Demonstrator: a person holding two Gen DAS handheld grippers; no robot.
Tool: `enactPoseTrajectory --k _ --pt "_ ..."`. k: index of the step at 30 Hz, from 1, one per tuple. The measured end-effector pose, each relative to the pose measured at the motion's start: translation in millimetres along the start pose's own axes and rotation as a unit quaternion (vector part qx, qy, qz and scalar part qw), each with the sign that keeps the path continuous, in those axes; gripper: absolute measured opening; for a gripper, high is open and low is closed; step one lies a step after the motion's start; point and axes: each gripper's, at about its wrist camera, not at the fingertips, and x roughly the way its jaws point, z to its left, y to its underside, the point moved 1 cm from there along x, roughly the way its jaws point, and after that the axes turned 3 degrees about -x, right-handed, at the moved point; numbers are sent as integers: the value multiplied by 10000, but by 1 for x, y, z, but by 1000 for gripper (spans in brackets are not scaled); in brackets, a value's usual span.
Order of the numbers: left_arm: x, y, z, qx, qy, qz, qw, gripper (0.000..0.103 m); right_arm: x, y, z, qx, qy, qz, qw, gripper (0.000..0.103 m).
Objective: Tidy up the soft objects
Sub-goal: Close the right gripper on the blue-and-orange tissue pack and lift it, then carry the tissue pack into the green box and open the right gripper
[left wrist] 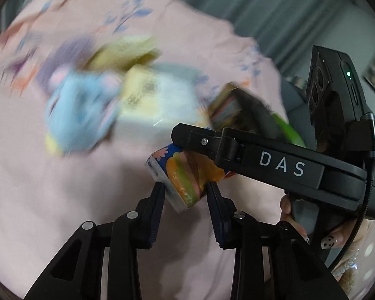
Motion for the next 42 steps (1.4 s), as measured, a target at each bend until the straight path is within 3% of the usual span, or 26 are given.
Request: enactPoseTrajectory --k 4,9,16,23,28,33,39,40,42 --pt "-4 -17 -47 531 463 -162 9974 36 -62 -7 -16 122 441 -835 9955 50" --pt "15 -30 -116 1186 1034 -112 9875 36 -127 0 -66 628 921 -1595 9809 50" --pt "61 -24 -198 1956 1478 349 9689 36 -182 21 -138 1595 1630 -2135 9499 50" --pt "98 -2 -254 2496 1744 712 9498 36 -206 51 -195 2395 1898 -2390 9217 50" --pt "128 4 -274 2615 1798 1054 9424 36 -208 70 -226 2972 1931 -2435 9028 50" --pt "151 7 -284 2506 1829 1292 9418 36 -208 79 -241 3306 2132 -2419 8870 50" --pt "152 9 -282 2614 1575 1168 9451 36 -207 83 -243 3422 2084 -2409 8840 52" --pt "149 9 -280 2658 1534 1133 9450 36 -210 81 -238 3349 2097 -2471 8848 53" --pt "140 8 -273 2704 1403 1061 9465 39 -215 79 -230 3240 2199 -2597 8828 74"
